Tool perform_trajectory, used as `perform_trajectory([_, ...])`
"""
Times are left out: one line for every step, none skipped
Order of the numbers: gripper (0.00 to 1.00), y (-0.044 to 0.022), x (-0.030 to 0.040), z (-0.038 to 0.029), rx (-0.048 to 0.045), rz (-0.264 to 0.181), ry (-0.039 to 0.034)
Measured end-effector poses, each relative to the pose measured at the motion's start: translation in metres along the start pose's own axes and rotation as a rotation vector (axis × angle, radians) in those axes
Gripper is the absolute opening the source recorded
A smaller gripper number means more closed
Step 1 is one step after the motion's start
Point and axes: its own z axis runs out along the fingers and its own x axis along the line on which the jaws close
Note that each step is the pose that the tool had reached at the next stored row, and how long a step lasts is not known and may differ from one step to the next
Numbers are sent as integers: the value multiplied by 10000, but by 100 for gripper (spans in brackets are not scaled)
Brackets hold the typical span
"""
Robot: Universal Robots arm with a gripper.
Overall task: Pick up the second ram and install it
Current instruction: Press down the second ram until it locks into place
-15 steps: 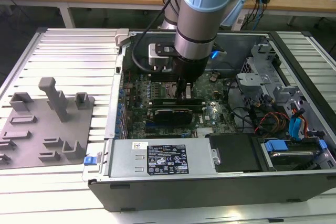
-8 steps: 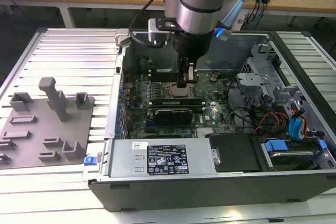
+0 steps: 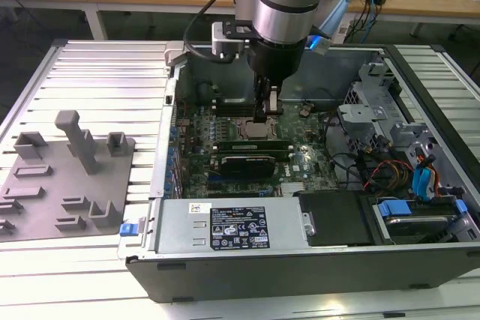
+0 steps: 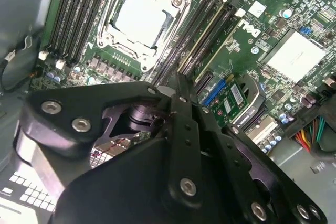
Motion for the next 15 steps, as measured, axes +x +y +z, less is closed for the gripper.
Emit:
perform_trajectory([11,-105,2,19,-13,0,12])
perform_trajectory([11,-232,5,48,-40,3,17])
perform_trajectory([11,-274,6,64,-46,3,16])
perform_trajectory([11,-309,8,81,-50,4,16])
perform_trajectory([11,-375,11,112,-53,4,16])
perform_trajectory([11,-397,12,129,-54,4,17])
perform_trajectory([11,-408,13,147,-56,4,16])
perform_trajectory([11,-425,15,183,-57,3,16])
perform_trajectory([11,-455,20,249,-56,4,16])
perform_trajectory([11,-479,23,295,-57,5,16])
perform_trajectory([11,-495,26,331,-57,4,17])
perform_trajectory([11,-506,28,369,-58,4,16])
perform_trajectory([11,-511,31,399,-60,4,16])
perform_trajectory([11,-514,33,417,-62,4,17])
perform_trajectory([11,-516,34,433,-63,5,16])
